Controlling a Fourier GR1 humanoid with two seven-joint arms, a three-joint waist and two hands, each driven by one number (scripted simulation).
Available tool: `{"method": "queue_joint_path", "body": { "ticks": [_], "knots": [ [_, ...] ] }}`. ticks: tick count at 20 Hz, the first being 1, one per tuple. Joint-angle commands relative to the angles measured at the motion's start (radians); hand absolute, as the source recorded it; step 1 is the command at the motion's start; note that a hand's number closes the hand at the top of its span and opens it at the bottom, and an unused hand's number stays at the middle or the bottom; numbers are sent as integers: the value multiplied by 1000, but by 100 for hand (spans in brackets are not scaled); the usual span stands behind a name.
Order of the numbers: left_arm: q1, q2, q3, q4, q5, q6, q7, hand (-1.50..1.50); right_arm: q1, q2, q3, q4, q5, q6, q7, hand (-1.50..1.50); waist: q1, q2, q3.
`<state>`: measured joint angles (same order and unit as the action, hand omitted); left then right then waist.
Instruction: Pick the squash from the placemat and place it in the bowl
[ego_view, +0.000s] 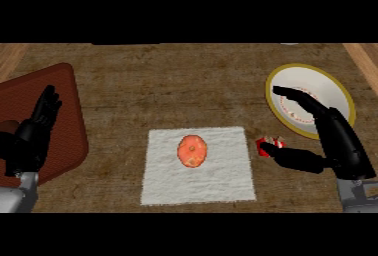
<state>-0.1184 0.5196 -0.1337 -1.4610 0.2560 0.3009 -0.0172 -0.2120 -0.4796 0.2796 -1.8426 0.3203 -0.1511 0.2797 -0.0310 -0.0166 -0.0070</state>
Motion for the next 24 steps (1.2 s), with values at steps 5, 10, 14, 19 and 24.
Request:
{"method": "queue_joint_path", "body": {
  "ticks": [5,10,14,19,24],
  "knots": [
    [3,-30,-13,-105,-17,47,101,0,286,62,296,-311,450,-111,282,-150,11,7,6],
    [-39,-14,51,-40,-14,-52,86,0,70,192,285,-334,504,96,512,-150,32,16,6],
    [-48,-42,39,-55,-45,-27,103,0,-129,225,198,-374,422,310,670,-150,37,16,6],
    [-84,-59,38,-8,-46,-43,106,0,-301,302,209,-157,350,465,759,-150,39,19,5],
    [-45,-39,54,-53,-42,-59,111,0,-381,325,170,18,240,598,792,-150,49,18,6]
  ]
}}
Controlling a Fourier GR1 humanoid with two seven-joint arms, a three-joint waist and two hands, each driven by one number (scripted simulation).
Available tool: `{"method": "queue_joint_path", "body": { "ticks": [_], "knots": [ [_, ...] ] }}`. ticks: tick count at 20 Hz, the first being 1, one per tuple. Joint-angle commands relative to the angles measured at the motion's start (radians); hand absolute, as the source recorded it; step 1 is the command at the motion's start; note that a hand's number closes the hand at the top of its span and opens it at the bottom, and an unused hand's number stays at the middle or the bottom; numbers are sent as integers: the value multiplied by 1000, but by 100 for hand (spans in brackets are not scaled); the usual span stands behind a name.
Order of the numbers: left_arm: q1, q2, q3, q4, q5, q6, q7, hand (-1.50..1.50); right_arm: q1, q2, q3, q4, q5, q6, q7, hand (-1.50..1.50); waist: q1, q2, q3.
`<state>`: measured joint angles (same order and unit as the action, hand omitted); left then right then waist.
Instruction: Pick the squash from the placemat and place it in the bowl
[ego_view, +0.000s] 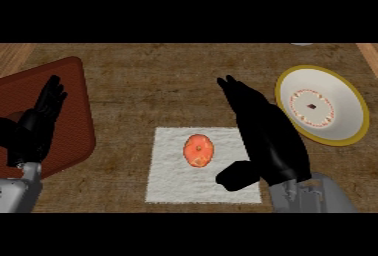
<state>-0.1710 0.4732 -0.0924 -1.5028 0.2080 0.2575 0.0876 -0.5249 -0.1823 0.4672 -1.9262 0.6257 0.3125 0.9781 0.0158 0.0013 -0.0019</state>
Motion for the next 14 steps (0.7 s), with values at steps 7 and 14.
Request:
{"method": "queue_joint_path", "body": {
  "ticks": [7,14],
  "knots": [
    [-18,-38,-10,3,-35,13,16,0,-160,101,-35,312,-167,222,96,-150,-8,1,1],
    [14,-17,32,-18,-19,-15,16,0,-161,116,-18,487,-198,292,84,-150,-7,-1,1]
  ]
}}
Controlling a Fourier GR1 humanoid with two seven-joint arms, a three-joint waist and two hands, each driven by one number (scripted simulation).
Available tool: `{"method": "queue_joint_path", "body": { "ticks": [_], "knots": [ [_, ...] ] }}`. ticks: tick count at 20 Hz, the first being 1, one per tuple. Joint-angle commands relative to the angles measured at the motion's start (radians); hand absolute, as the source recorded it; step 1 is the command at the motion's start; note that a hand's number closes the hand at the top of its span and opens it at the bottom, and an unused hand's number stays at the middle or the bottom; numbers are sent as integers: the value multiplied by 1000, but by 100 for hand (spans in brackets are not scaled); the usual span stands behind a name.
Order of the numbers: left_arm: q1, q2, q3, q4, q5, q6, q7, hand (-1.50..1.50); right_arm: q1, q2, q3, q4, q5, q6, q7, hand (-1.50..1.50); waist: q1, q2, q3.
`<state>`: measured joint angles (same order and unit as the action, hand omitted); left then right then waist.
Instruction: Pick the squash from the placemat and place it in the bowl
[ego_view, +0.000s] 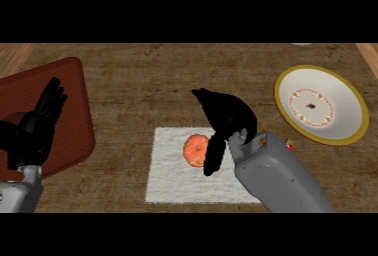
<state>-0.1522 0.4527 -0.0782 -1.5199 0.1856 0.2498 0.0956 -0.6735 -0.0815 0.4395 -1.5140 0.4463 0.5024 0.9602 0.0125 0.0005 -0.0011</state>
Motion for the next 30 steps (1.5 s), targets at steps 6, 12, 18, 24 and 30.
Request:
{"method": "queue_joint_path", "body": {
  "ticks": [6,12,18,24,30],
  "knots": [
    [48,-8,19,-55,-13,-9,11,0,27,17,59,62,19,121,121,-150,-10,-4,1],
    [26,-40,49,-5,-15,-41,-13,0,-31,42,103,160,209,17,-26,-150,-7,0,1],
    [18,-83,47,15,-74,-45,-26,0,58,80,108,142,220,32,2,-150,-9,-1,1],
    [41,-98,43,-64,-111,-39,35,0,48,81,134,289,212,-57,-65,-150,-2,0,1],
    [8,-124,80,20,-132,-79,-1,0,105,81,117,297,302,-68,-130,-150,-8,0,1]
  ]
}}
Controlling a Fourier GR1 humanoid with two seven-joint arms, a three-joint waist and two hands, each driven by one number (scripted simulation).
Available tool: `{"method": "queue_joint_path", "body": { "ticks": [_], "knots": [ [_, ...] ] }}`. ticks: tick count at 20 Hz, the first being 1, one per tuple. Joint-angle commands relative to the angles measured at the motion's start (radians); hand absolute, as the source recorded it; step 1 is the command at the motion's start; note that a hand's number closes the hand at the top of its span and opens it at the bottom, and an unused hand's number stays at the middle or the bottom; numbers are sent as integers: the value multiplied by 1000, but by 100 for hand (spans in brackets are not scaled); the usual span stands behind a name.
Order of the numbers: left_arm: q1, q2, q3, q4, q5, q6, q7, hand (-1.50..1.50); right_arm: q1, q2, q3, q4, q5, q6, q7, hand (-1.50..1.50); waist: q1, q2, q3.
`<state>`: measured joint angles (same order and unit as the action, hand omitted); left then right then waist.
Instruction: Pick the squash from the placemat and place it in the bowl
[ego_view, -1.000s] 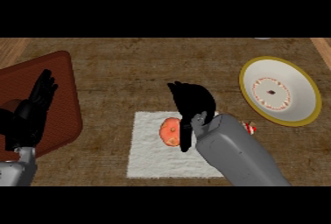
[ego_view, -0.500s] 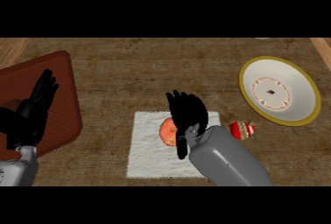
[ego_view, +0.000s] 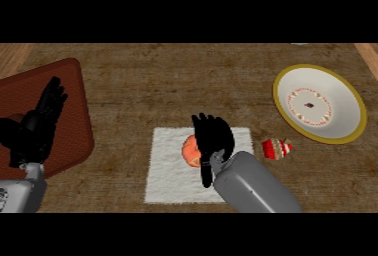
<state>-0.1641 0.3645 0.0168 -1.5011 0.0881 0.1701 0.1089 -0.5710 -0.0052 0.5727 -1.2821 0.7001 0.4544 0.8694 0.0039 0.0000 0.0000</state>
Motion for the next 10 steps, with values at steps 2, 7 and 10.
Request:
{"method": "queue_joint_path", "body": {
  "ticks": [2,7,10],
  "knots": [
    [67,-22,6,-77,-3,-39,4,0,-57,5,14,92,-14,-75,25,-150,8,0,0],
    [-17,5,60,-47,-1,-72,47,0,-56,5,-1,169,14,-78,-32,-150,5,1,0],
    [-25,-42,49,34,-26,-61,-17,0,-69,5,12,207,-89,-83,-34,150,5,3,0]
  ]
}}
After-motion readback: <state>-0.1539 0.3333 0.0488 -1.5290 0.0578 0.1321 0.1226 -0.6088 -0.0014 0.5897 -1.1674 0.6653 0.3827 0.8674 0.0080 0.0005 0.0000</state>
